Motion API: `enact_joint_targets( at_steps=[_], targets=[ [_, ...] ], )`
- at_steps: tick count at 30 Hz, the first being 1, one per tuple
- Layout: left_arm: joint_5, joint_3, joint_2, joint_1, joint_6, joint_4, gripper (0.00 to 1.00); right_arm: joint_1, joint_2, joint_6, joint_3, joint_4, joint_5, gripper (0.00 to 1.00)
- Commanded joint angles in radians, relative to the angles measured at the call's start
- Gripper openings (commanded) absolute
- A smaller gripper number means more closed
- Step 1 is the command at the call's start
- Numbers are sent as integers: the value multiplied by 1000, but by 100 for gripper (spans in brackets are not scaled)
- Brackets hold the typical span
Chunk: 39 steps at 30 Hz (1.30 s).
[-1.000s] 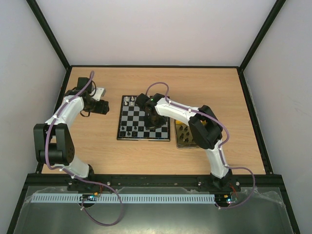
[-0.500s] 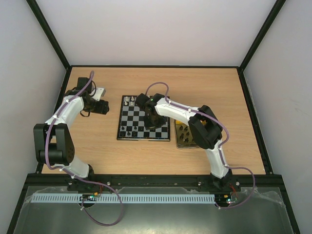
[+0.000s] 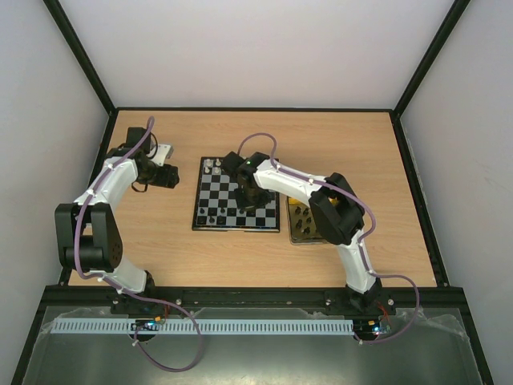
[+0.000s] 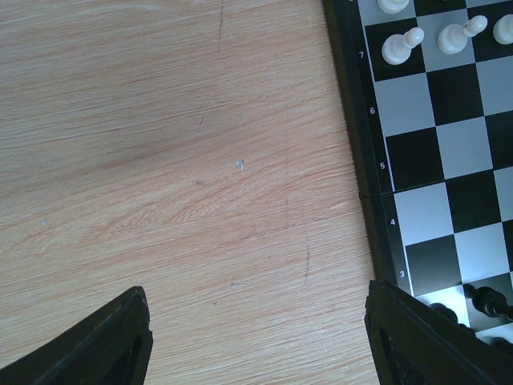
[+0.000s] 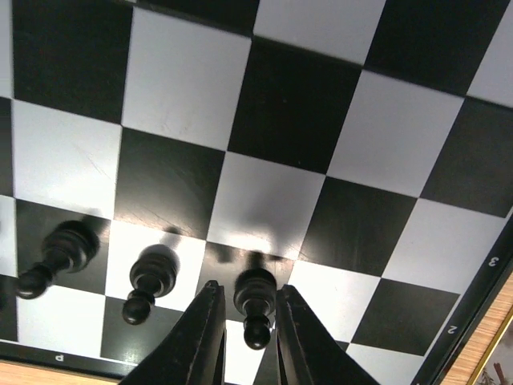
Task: Set up the chess pieces on the board
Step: Place the chess piece on the chessboard, then pick up the chess piece from the storage box.
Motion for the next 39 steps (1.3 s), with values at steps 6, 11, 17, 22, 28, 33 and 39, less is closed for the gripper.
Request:
enact_joint_targets(
  at_steps=[6, 11, 17, 22, 28, 33, 39],
  targets=[
    [14, 2, 0, 6, 0, -12, 73, -28, -5, -4, 79, -56, 89, 17],
    [16, 2, -4, 6, 1, -14, 73, -130, -85, -4, 35, -68, 138, 17],
    [21, 5, -2, 6, 1, -19, 73, -300, -270, -28, -127, -66, 171, 17],
    [26, 13, 4, 5, 0, -22, 73, -377, -402, -16, -335, -36, 177, 17],
    [27, 10, 9, 4, -2, -23, 73, -430, -499, 2, -516, 16, 138, 17],
    [25, 6, 4, 3, 1, -28, 73, -460, -544, 6, -602, 45, 118, 17],
    [20, 5, 0, 1, 3, -33, 73, -487, -569, 0, -657, 69, 101, 18]
  ],
)
